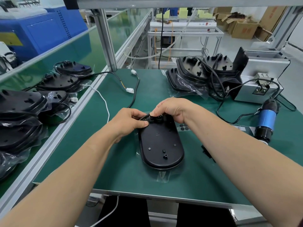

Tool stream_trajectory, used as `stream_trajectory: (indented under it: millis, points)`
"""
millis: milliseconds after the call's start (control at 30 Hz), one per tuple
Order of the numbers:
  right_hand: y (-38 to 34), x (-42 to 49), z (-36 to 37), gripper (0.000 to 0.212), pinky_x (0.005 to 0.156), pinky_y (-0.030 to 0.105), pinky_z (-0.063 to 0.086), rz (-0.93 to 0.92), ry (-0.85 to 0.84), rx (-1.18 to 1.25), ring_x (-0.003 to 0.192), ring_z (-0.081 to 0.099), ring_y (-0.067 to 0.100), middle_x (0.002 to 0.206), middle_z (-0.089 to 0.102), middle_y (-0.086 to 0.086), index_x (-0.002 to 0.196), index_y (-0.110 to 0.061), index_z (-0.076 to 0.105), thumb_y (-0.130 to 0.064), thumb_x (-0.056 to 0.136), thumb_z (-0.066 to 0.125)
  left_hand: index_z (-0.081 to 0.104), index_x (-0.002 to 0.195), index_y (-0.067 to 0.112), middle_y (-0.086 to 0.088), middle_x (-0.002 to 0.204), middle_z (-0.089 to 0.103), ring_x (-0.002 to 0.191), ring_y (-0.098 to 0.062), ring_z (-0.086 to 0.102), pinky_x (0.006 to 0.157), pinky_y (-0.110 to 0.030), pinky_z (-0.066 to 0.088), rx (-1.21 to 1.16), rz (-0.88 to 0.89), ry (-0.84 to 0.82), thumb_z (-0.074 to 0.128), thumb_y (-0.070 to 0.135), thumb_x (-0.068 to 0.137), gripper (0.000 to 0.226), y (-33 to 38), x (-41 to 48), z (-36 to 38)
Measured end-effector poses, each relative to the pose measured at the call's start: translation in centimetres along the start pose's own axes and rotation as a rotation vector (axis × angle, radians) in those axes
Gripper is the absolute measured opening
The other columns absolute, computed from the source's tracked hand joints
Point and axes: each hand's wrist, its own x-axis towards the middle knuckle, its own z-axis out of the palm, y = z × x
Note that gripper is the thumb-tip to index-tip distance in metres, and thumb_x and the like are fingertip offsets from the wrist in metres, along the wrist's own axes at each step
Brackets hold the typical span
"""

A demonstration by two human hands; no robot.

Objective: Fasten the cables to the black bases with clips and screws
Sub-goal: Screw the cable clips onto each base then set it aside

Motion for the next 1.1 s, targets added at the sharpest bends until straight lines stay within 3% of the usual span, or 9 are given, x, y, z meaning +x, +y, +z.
stream_trajectory:
  millis: [133, 300, 467, 667, 900, 1000, 1100]
  points:
    - [0.3, 0.0, 0.2, 0.020, 0.065, 0.031, 0.049, -0.068, 0.035, -0.076, 0.060, 0.058, 0.022, 0.064, 0.063, 0.006, 0.070, -0.011, 0.062, -0.004, 0.086, 0.071, 0.074, 0.099, 0.009, -0.010, 0.094, 0.075, 0.080, -0.015, 0.066, 0.085, -0.026, 0.053, -0.002, 0.012, 0.006, 0.074, -0.001, 0.078, 0.023, -0.1, -0.1, 0.0]
    - [0.7, -0.1, 0.0, 0.023, 0.053, 0.025, 0.047, -0.111, 0.022, -0.070, 0.054, 0.055, 0.018, 0.065, 0.061, 0.005, 0.070, -0.014, 0.060, -0.003, 0.087, 0.070, 0.073, 0.102, 0.006, -0.015, 0.100, 0.073, 0.083, -0.017, 0.065, 0.090, -0.032, 0.052, 0.024, 0.019, -0.015, 0.072, -0.003, 0.080, 0.024, 0.2, -0.1, 0.1]
    - [1.4, 0.0, 0.1, 0.022, 0.059, 0.027, 0.047, -0.110, 0.055, 0.010, 0.061, 0.055, 0.020, 0.069, 0.063, 0.006, 0.070, -0.014, 0.061, -0.004, 0.084, 0.074, 0.073, 0.090, 0.011, -0.001, 0.083, 0.071, 0.068, -0.003, 0.059, 0.066, -0.013, 0.044, -0.012, 0.030, 0.044, 0.071, 0.005, 0.083, 0.009, 0.3, 0.6, 0.5]
    - [1.3, -0.3, 0.4, 0.019, 0.059, 0.026, 0.047, -0.057, 0.074, 0.030, 0.053, 0.056, 0.020, 0.067, 0.062, 0.007, 0.071, -0.012, 0.062, -0.006, 0.083, 0.075, 0.068, 0.082, 0.008, -0.002, 0.077, 0.071, 0.073, -0.015, 0.062, 0.073, -0.023, 0.047, -0.157, -0.109, -0.043, 0.069, -0.003, 0.081, 0.011, 0.9, 1.1, 0.5]
    - [0.7, -1.1, 0.5, 0.019, 0.079, 0.038, 0.043, -0.076, 0.073, -0.074, 0.084, 0.054, 0.026, 0.085, 0.057, 0.013, 0.073, -0.011, 0.058, -0.009, 0.083, 0.074, 0.066, 0.073, 0.012, -0.003, 0.074, 0.073, 0.064, -0.011, 0.066, 0.061, -0.021, 0.051, -0.273, -0.190, -0.029, 0.065, -0.007, 0.079, 0.020, 1.0, 0.9, 1.1]
    - [0.9, -1.0, 0.5, 0.020, 0.078, 0.033, 0.043, -0.078, 0.087, -0.081, 0.081, 0.054, 0.025, 0.087, 0.058, 0.012, 0.073, -0.012, 0.058, -0.010, 0.082, 0.075, 0.069, 0.087, 0.013, -0.003, 0.081, 0.073, 0.074, -0.013, 0.065, 0.067, -0.022, 0.052, -0.304, -0.103, -0.059, 0.062, -0.008, 0.082, 0.022, 0.5, 0.5, 1.1]
    - [0.9, -0.8, 0.4, 0.019, 0.064, 0.027, 0.041, -0.026, 0.074, -0.004, 0.066, 0.050, 0.021, 0.075, 0.056, 0.007, 0.075, -0.011, 0.058, -0.009, 0.082, 0.076, 0.068, 0.095, 0.011, -0.002, 0.091, 0.073, 0.086, -0.012, 0.065, 0.080, -0.022, 0.050, -0.327, 0.069, -0.036, 0.063, -0.010, 0.080, 0.027, -0.4, -0.2, 1.7]
